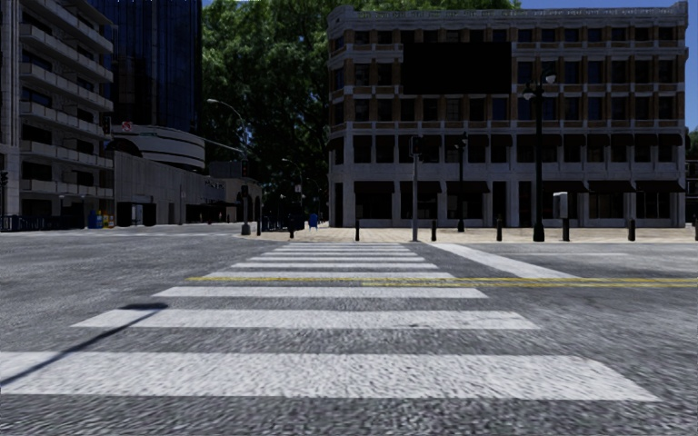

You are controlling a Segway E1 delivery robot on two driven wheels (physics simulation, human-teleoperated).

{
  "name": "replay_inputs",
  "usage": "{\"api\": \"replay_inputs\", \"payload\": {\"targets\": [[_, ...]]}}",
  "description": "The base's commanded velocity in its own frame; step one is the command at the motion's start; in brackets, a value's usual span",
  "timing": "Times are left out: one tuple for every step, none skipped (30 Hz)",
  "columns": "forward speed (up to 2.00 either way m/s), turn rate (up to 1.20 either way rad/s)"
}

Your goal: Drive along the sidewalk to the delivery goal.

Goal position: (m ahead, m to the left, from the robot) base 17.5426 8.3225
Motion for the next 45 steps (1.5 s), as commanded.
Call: {"api": "replay_inputs", "payload": {"targets": [[1.59,0.00],[1.59,0.00],[1.59,0.00],[1.59,0.00],[1.59,0.00],[1.59,0.00],[2.00,0.00],[2.00,0.00],[2.00,0.00],[2.00,0.00],[2.00,0.00],[2.00,0.00],[2.00,0.00],[2.00,0.00],[2.00,0.00],[2.00,0.00],[2.00,0.00],[2.00,0.00],[2.00,0.00],[2.00,0.00],[2.00,0.00],[2.00,0.00],[2.00,0.00],[2.00,0.00],[2.00,0.00],[2.00,0.00],[2.00,0.00],[2.00,0.00],[2.00,0.00],[2.00,0.00],[2.00,0.00],[2.00,0.00],[2.00,0.00],[2.00,0.00],[2.00,0.04],[2.00,0.04],[2.00,0.10],[2.00,0.12],[2.00,0.13],[2.00,0.13],[2.00,0.13],[2.00,0.13],[2.00,0.13],[2.00,0.13],[2.00,0.13]]}}
